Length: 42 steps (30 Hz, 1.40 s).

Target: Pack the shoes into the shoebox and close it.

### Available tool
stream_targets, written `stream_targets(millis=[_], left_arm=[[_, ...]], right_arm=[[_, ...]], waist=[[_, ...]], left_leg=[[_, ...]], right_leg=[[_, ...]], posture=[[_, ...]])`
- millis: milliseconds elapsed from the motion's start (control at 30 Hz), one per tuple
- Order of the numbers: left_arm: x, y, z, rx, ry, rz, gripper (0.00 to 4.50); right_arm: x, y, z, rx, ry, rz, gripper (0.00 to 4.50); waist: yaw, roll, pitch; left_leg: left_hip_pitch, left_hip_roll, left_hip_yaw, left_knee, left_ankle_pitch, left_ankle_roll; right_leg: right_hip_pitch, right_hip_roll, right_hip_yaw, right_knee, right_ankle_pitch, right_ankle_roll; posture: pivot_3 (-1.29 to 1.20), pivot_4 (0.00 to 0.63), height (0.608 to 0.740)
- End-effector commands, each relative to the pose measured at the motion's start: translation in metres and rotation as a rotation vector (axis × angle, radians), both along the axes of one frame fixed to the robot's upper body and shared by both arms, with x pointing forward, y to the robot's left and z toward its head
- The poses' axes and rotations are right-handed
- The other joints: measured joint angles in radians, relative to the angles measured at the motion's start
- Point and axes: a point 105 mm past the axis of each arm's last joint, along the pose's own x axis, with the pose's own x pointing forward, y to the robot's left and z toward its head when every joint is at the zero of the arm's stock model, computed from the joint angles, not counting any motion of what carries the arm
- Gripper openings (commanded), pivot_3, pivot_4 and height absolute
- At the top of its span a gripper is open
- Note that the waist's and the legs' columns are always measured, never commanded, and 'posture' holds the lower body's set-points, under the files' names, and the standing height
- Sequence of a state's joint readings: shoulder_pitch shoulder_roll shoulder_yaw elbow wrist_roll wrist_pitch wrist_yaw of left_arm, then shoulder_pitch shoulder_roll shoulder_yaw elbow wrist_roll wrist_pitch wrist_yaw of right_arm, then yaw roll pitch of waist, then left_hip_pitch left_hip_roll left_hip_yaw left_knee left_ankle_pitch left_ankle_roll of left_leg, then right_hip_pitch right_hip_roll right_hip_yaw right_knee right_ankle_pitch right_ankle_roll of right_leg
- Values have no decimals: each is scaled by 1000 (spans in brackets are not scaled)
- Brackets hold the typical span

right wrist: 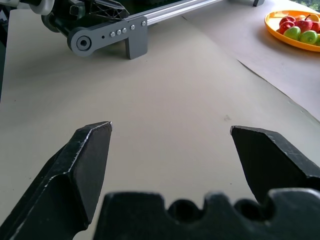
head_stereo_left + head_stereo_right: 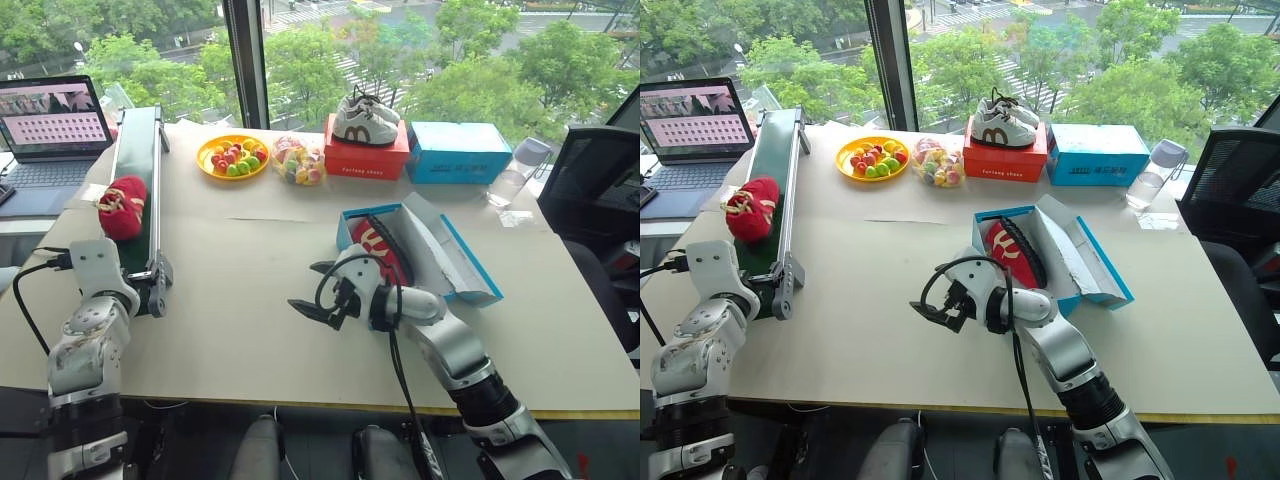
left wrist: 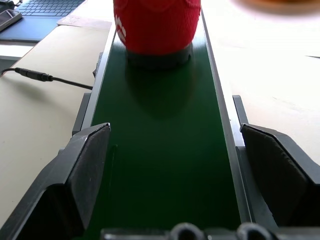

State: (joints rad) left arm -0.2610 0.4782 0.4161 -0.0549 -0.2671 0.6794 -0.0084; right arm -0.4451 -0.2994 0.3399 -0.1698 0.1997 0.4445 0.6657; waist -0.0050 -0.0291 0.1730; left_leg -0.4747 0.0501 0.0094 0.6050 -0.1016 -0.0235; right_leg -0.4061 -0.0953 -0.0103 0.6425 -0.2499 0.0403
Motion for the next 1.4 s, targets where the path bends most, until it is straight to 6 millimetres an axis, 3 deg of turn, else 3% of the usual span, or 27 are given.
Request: stream_targets(millis=[33, 367, 500, 533, 600, 767, 867, 933, 1100, 1400], left_arm=[[0, 2, 11, 34, -24, 12, 4455], [3, -1, 14, 11, -48, 3, 4455], [7, -4, 20, -17, -82, -13, 2871], [9, -7, 24, -45, -111, -21, 2616], [15, -15, 36, -107, -197, -60, 2616], [19, -85, 86, -344, -460, -408, 2616], [9, -139, 88, -513, -424, -667, 2616], [1, -165, 81, -538, -353, -787, 2616], [-12, -202, 76, -598, -285, -931, 2616], [-16, -228, 79, -586, -250, -1050, 2616]], right_arm=[[-2, -1, 15, 31, -51, -5, 4500], [-1, -2, 17, 32, -57, -12, 4500], [1, -3, 19, 33, -66, -19, 4500], [2, -4, 20, 32, -70, -21, 4500], [4, -4, 23, 29, -81, -28, 4500], [33, -18, 63, -3, -353, -174, 4500], [44, -27, 82, -358, -869, -212, 4500], [42, -30, 92, -444, -1097, -196, 4500], [38, -36, 103, -517, -1435, -158, 4500], [43, -40, 91, -516, -1444, -86, 4500]], waist=[[0, 0, 0], [1, 0, 0], [3, 0, 0], [5, 0, 0], [9, 0, 0], [13, -1, 0], [16, -1, 0], [16, -2, -1], [0, -2, -1], [-7, -2, -1]], left_leg=[[0, 0, 0, 0, 0, 0], [0, 0, 0, 0, 0, 0], [0, 0, 0, 0, 0, 0], [0, 0, 0, 0, 0, 0], [0, 0, 0, 1, 0, 0], [-1, 0, 0, 2, 0, 0], [-1, 0, 0, 2, 1, 0], [-1, -1, 0, 2, 1, 0], [0, -1, 0, 1, 5, 6], [1, -1, 0, 2, 5, 7]], right_leg=[[0, 0, 0, 0, 0, 0], [0, 0, 0, 0, 0, 0], [0, 0, 0, 0, 0, 0], [0, 0, 0, 0, 0, 0], [0, 0, 0, 1, 0, 0], [1, 0, 0, 0, 1, 1], [1, 0, 0, 0, 1, 1], [1, -1, 1, -1, 1, 2], [0, 1, 3, 0, 0, 2], [3, 1, 4, 0, 0, 2]], posture=[[0, 150, 740], [0, 150, 740], [0, 150, 740], [0, 150, 740], [0, 150, 740], [0, 150, 740], [0, 150, 740], [0, 150, 740], [0, 150, 740], [0, 150, 740]])
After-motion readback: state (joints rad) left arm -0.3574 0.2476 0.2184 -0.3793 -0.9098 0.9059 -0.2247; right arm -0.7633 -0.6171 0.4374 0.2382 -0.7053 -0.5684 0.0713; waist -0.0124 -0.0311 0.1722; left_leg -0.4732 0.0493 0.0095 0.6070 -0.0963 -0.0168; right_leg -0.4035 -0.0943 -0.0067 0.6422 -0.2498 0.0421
